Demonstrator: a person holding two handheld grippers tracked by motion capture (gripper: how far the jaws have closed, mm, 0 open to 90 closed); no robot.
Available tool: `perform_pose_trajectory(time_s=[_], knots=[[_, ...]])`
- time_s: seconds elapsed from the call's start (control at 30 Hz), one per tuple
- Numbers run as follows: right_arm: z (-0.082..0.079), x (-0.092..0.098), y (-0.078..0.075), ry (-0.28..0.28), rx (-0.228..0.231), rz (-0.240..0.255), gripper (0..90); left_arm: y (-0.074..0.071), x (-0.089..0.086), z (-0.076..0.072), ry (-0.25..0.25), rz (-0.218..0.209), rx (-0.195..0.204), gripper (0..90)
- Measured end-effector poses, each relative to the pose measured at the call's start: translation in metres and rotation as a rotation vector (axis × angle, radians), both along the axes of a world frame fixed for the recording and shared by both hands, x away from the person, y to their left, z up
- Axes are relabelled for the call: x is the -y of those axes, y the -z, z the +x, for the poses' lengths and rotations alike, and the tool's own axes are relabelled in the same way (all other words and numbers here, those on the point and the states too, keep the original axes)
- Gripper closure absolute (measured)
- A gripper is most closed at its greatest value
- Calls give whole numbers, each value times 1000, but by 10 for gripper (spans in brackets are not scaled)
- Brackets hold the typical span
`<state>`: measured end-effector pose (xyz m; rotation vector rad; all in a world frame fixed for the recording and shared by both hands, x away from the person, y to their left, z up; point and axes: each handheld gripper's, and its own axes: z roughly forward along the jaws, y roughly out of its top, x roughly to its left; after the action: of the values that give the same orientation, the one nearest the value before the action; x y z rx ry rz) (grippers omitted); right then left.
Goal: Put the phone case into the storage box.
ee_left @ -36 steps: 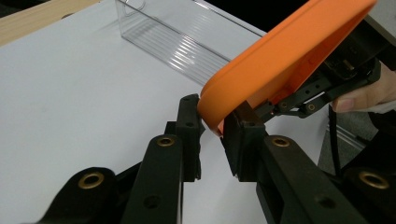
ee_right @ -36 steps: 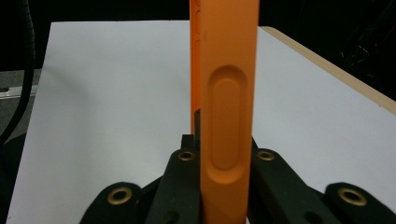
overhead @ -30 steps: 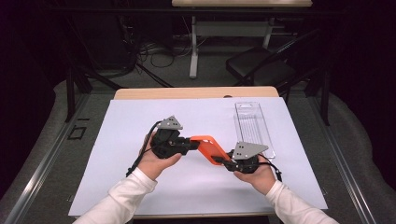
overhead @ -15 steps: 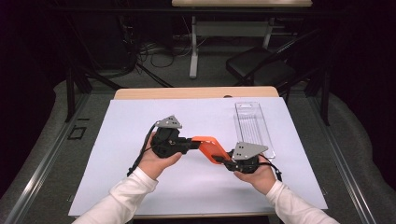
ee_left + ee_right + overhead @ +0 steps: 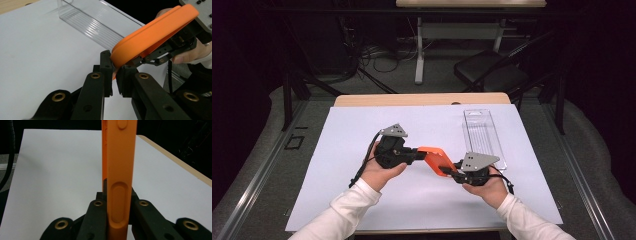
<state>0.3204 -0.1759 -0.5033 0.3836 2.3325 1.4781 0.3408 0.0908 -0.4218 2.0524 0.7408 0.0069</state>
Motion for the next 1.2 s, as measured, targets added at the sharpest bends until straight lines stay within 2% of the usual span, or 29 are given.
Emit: perform_pose_trajectory(time_s=[0.23, 0.37, 0.43, 0.53, 0.73, 0.87, 1.2], knots=[[0, 0, 0, 3, -3, 0, 845, -1, 1, 1, -4, 2, -14, 841], [0, -1, 0, 1, -5, -2, 831, -1, 1, 2, -11, -8, -39, 841], [0, -1, 0, 3, -5, -3, 822, -2, 1, 2, -12, -7, -38, 840], [0, -1, 0, 6, -7, 0, 799, -2, 1, 4, -20, -10, -62, 841], [0, -1, -1, 15, -8, 2, 710, -3, 3, 5, -26, 19, -92, 841], [0, -2, -1, 16, -5, 0, 657, -4, 4, 6, -31, 19, -117, 841], [-1, 2, -5, 37, 18, 6, 589, -5, 5, 13, -67, 53, -167, 840]])
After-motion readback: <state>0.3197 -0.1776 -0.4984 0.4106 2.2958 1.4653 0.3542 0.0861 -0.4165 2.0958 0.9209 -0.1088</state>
